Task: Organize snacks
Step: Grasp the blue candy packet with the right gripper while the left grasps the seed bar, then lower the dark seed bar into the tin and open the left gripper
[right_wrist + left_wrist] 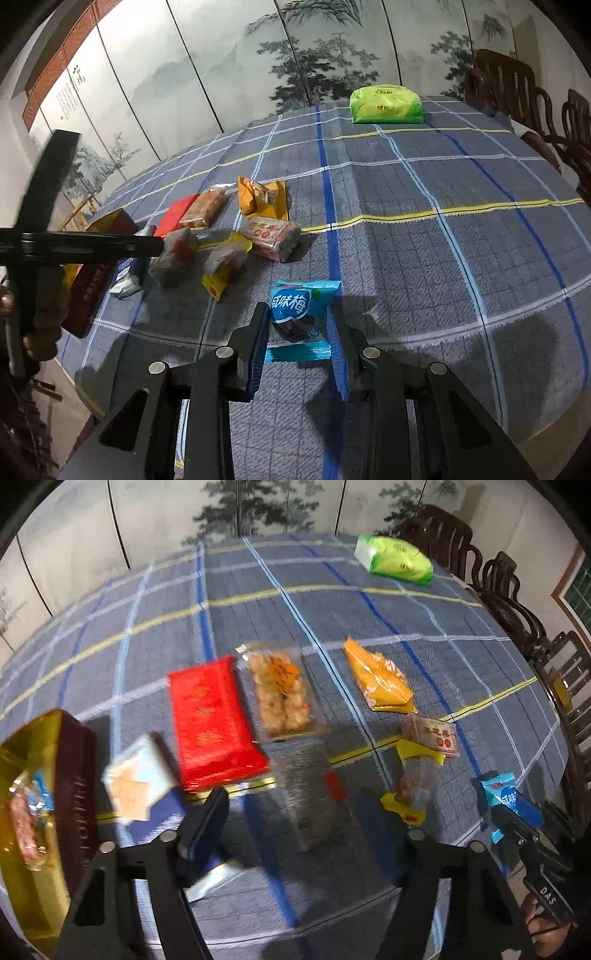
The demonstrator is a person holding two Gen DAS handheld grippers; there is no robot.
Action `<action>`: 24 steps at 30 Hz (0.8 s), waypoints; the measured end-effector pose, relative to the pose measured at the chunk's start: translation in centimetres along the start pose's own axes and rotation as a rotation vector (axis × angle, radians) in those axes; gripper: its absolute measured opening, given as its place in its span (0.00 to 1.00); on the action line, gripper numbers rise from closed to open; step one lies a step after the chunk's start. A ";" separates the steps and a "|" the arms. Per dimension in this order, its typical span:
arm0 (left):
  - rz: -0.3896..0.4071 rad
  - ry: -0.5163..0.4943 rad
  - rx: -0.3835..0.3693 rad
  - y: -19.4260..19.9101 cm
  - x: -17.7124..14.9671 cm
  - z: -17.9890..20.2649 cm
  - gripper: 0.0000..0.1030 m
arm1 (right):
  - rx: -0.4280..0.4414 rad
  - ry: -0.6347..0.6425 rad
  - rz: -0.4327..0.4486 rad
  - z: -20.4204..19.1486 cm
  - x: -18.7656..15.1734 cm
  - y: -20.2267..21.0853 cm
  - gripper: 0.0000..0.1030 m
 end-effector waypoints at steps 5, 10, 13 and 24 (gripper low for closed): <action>-0.054 -0.013 0.024 -2.4 -0.4 0.7 0.42 | 0.017 -0.004 0.005 0.4 0.7 -0.6 0.31; -0.003 -0.011 0.053 -2.2 -0.1 0.9 0.30 | -0.001 -0.022 0.006 1.1 2.3 -1.5 0.31; 0.006 0.040 -0.029 -1.2 -1.3 1.4 0.30 | -0.034 -0.055 0.007 2.2 3.2 -2.5 0.31; 0.113 0.093 -0.070 6.7 -6.6 1.2 0.30 | -0.154 -0.100 0.023 4.4 5.1 -5.1 0.31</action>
Point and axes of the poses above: each gripper's, at about its wrist camera, not at the fingertips, and y roughly against the way its jaws point, z to its right, x to its top, the point moved 7 cm from there along -y, roughly the way its jaws point, and after that the axes turned 6 degrees about -y, right-handed, at the moved point
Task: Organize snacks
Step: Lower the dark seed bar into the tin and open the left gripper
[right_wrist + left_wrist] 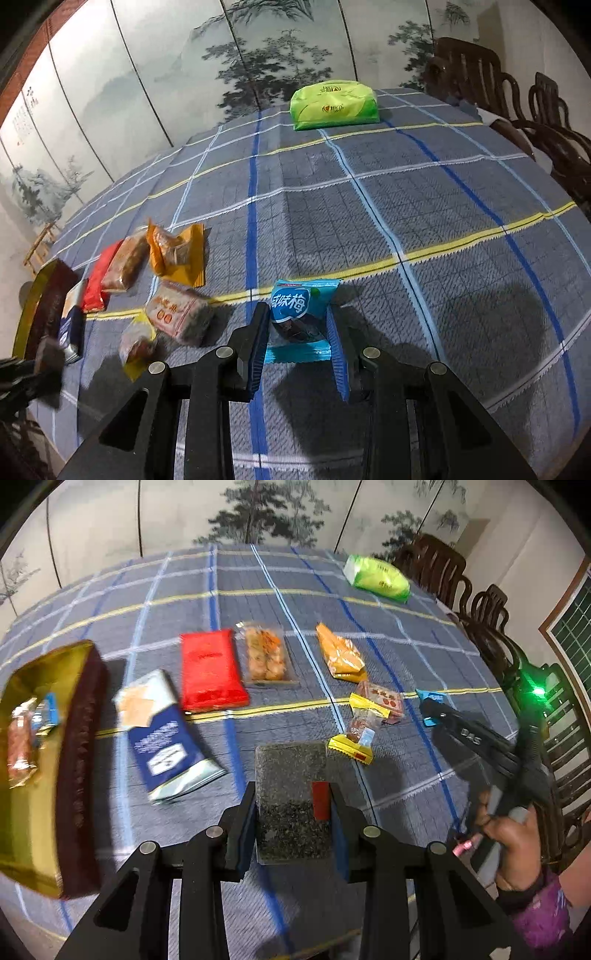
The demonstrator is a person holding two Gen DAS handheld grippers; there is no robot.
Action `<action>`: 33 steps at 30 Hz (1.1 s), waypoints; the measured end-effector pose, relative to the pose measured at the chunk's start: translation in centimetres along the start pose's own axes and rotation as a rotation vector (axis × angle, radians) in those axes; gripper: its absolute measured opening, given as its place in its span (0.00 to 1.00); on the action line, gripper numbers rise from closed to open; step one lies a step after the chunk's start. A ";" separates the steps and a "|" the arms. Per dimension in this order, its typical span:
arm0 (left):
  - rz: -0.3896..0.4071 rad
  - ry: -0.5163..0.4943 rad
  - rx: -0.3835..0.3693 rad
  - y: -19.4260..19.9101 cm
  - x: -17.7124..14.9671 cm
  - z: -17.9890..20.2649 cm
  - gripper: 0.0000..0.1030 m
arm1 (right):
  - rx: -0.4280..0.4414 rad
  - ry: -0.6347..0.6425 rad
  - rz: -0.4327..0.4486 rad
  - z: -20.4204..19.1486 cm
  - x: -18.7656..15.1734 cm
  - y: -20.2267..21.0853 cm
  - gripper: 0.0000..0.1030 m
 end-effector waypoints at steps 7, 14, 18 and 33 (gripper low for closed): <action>0.072 0.039 0.022 4.2 -0.2 -3.0 0.30 | -0.034 0.003 0.023 0.2 0.0 -0.1 0.31; 0.116 0.089 0.137 7.8 -0.5 -10.3 0.30 | -0.049 0.027 0.026 -0.3 -0.2 0.0 0.31; 0.102 0.145 0.207 8.2 -0.7 -15.6 0.30 | -0.054 0.029 0.027 -0.3 -0.2 0.0 0.31; 0.069 0.154 0.277 4.1 2.2 -21.7 0.30 | -0.057 0.029 0.027 -0.3 -0.2 0.0 0.31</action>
Point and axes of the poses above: each gripper's, at about its wrist camera, not at the fingertips, and y roughly against the way its jaws point, z to its right, x to its top, the point moved 7 cm from there along -y, roughly the way its jaws point, and after that the axes turned 6 degrees about -y, right-handed, at the moved point
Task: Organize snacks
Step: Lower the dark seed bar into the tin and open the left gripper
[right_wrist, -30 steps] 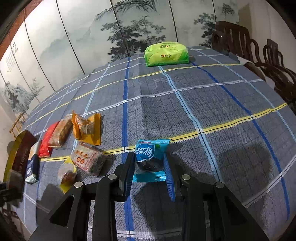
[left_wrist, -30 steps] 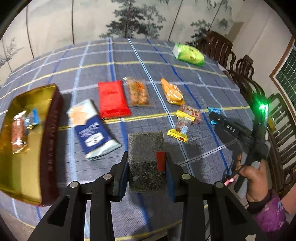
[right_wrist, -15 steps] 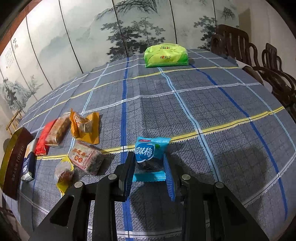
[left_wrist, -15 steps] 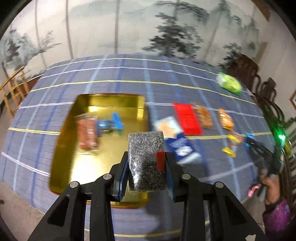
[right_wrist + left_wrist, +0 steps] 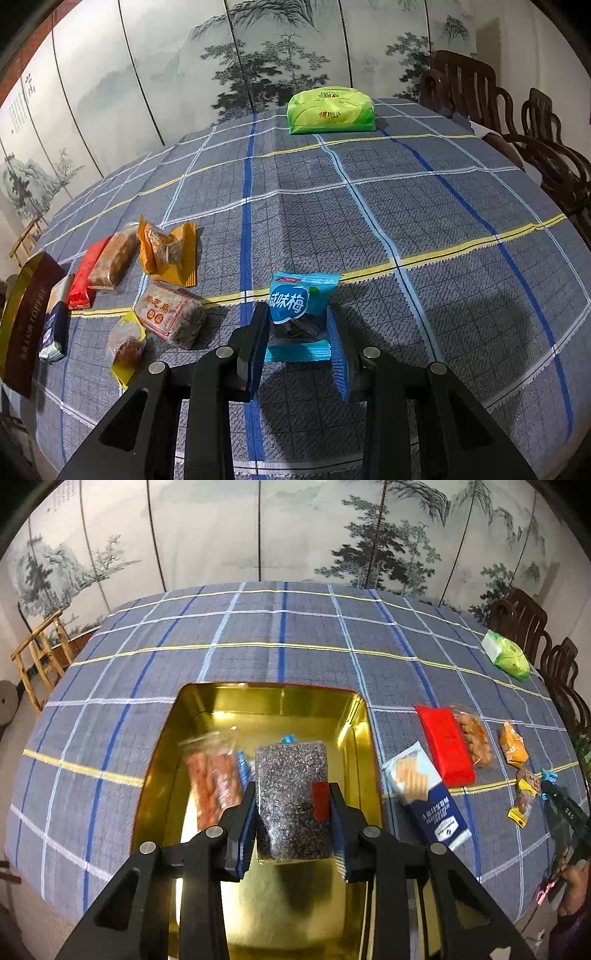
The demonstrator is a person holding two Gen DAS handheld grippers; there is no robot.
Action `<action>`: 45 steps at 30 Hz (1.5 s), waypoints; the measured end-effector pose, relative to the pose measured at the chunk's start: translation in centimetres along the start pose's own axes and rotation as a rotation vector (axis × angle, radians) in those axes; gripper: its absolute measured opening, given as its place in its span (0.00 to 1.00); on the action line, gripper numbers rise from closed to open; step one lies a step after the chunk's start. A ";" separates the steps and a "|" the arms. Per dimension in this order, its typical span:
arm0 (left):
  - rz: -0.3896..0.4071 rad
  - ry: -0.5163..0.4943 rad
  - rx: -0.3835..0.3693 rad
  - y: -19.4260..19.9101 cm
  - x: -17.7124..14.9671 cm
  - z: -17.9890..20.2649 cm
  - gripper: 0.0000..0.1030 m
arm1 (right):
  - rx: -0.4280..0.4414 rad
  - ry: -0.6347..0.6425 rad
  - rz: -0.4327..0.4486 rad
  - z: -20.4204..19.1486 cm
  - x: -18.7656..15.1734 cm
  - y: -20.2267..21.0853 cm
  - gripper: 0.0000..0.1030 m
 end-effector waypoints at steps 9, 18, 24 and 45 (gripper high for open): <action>-0.030 -0.041 0.035 -3.3 1.6 0.6 0.30 | -0.009 0.003 0.001 0.3 0.0 0.0 0.31; -0.063 -0.067 0.042 -5.3 2.3 1.2 0.30 | -0.011 0.005 0.000 0.2 0.0 0.0 0.31; -0.082 -0.086 0.043 -6.4 2.4 1.7 0.30 | -0.015 0.006 0.001 0.1 0.0 0.0 0.31; -0.092 -0.119 0.079 -7.3 2.5 2.3 0.30 | -0.022 0.005 0.000 0.1 0.0 -0.1 0.31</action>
Point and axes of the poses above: each gripper's, at about its wrist camera, not at the fingertips, and y roughly against the way its jaws point, z to its right, x to its top, the point moved 7 cm from there along -y, roughly the way its jaws point, and after that the axes turned 6 degrees about -y, right-handed, at the moved point
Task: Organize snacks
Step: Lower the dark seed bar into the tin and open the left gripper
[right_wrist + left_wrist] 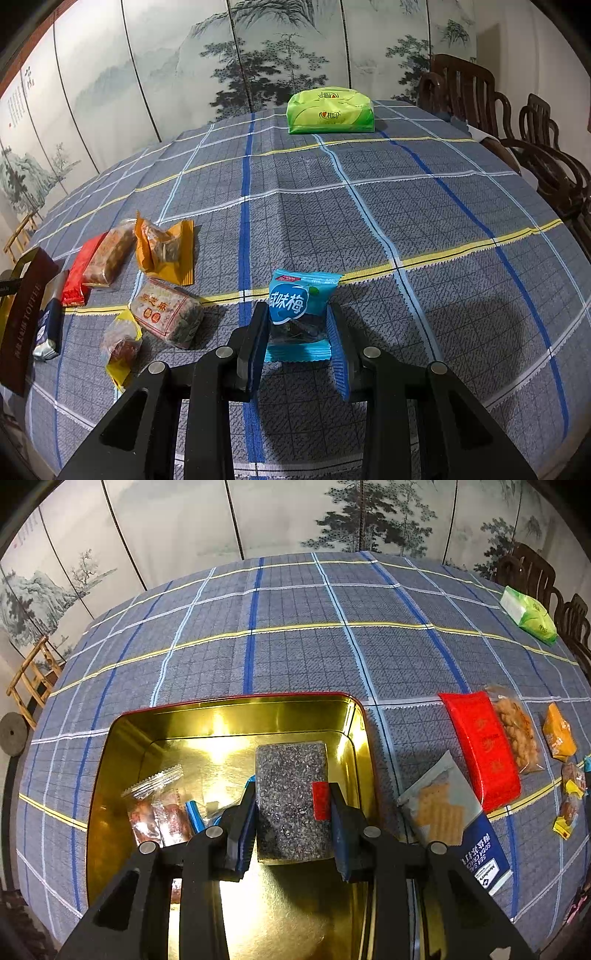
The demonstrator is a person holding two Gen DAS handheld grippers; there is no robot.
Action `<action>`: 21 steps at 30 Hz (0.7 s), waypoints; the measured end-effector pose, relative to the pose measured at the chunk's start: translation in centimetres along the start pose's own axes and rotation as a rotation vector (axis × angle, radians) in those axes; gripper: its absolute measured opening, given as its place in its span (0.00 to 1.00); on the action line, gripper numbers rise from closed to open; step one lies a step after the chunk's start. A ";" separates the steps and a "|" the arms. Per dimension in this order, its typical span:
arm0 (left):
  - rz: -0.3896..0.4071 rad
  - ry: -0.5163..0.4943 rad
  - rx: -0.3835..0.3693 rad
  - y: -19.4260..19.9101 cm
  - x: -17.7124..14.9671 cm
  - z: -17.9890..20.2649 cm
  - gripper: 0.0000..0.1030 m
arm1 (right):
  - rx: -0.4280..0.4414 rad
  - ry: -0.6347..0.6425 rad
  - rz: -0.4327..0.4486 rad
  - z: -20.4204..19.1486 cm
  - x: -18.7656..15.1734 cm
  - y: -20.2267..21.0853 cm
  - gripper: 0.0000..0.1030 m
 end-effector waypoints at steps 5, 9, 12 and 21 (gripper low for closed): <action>0.014 -0.008 0.022 0.6 -0.3 0.2 0.35 | -0.001 0.001 0.000 -0.1 0.0 0.0 0.31; 0.043 -0.032 0.072 1.8 -0.4 0.3 0.35 | -0.002 0.002 -0.001 0.0 0.0 0.0 0.31; 0.059 -0.032 0.084 2.8 -0.6 0.2 0.36 | -0.001 0.001 -0.002 -0.2 0.0 0.0 0.31; 0.118 -0.003 0.110 6.8 -3.0 -0.9 0.45 | -0.014 -0.012 -0.023 0.6 -1.1 1.2 0.31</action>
Point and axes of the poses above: each gripper's, at about its wrist camera, not at the fingertips, and y roughly against the way its jaws point, z to its right, x to its top, the point moved 7 cm from there along -y, roughly the way its jaws point, and after that the axes turned 6 degrees about -y, right-handed, at the moved point
